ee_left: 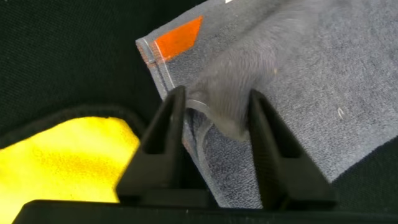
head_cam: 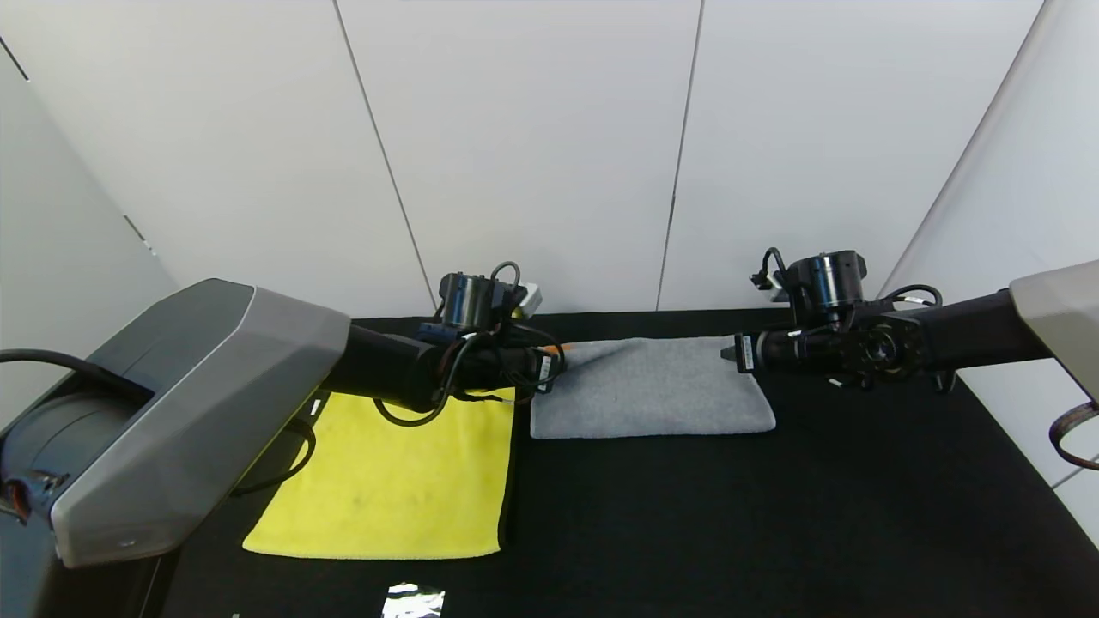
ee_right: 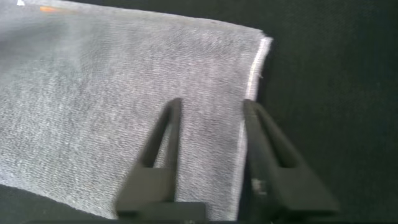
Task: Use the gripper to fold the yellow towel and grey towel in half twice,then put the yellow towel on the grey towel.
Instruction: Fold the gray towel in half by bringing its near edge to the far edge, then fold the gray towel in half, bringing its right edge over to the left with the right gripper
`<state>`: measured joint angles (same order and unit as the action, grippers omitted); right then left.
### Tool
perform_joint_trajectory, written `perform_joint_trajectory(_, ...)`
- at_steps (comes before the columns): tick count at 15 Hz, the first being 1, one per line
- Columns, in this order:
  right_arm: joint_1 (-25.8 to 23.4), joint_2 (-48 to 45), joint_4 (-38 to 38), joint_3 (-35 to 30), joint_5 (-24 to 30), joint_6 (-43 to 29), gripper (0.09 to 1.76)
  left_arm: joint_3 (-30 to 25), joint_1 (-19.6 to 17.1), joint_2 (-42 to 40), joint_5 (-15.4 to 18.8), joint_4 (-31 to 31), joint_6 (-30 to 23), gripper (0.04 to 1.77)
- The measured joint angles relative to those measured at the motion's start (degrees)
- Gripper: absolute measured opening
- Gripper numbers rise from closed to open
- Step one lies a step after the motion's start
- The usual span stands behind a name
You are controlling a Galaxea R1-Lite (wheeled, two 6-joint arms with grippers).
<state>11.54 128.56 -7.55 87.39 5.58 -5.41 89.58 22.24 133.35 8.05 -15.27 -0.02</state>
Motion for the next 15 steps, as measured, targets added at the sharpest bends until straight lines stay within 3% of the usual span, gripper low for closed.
perform_joint_trajectory(3,-0.2,0.1,0.0,0.2,0.0,0.0,1.08,0.3,0.0,0.1,-0.1,0.0,0.0,1.07)
perform_joint_trajectory(7,-0.1,0.0,0.0,0.2,-0.1,0.0,1.33,0.6,-0.7,-0.2,-0.2,0.2,0.0,1.33)
perform_joint_trajectory(13,0.2,-0.4,0.6,0.1,-0.1,-0.1,1.53,0.3,-1.2,-1.3,-0.2,0.7,0.0,1.53)
perform_joint_trajectory(15,0.5,-1.3,5.5,0.3,-0.1,-0.5,1.57,-0.1,-1.3,-2.6,-0.2,5.9,0.0,1.57)
